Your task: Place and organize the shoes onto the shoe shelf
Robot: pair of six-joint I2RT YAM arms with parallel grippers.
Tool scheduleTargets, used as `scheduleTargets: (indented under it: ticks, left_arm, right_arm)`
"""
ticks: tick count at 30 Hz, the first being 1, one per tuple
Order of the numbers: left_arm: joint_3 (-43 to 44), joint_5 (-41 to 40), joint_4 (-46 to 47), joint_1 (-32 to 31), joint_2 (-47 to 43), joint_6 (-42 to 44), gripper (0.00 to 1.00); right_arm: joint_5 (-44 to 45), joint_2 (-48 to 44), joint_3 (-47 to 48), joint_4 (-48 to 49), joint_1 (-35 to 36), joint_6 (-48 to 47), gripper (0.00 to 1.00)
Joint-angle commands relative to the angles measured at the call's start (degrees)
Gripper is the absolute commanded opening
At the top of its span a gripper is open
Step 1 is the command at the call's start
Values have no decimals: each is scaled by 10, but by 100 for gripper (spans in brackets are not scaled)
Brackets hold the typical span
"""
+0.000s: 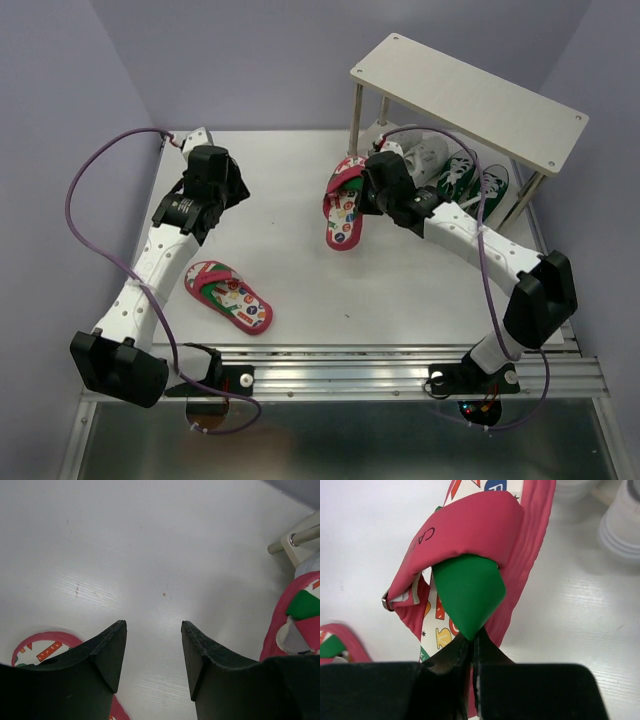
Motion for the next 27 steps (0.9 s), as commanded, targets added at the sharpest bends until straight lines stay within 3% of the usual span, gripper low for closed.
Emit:
scheduleTargets:
  ticks: [1,18,27]
  left_arm:
    - [3,9,31,11,-8,-10,58]
    - [12,20,38,32,9,-18,56]
    - [11,24,41,36,8,-21,56]
  right_arm:
    - [4,-51,54,24,3,-18,1]
    - [11,-59,280,10,3,-78,1]
    - [158,-1,421,17,3,-100,1]
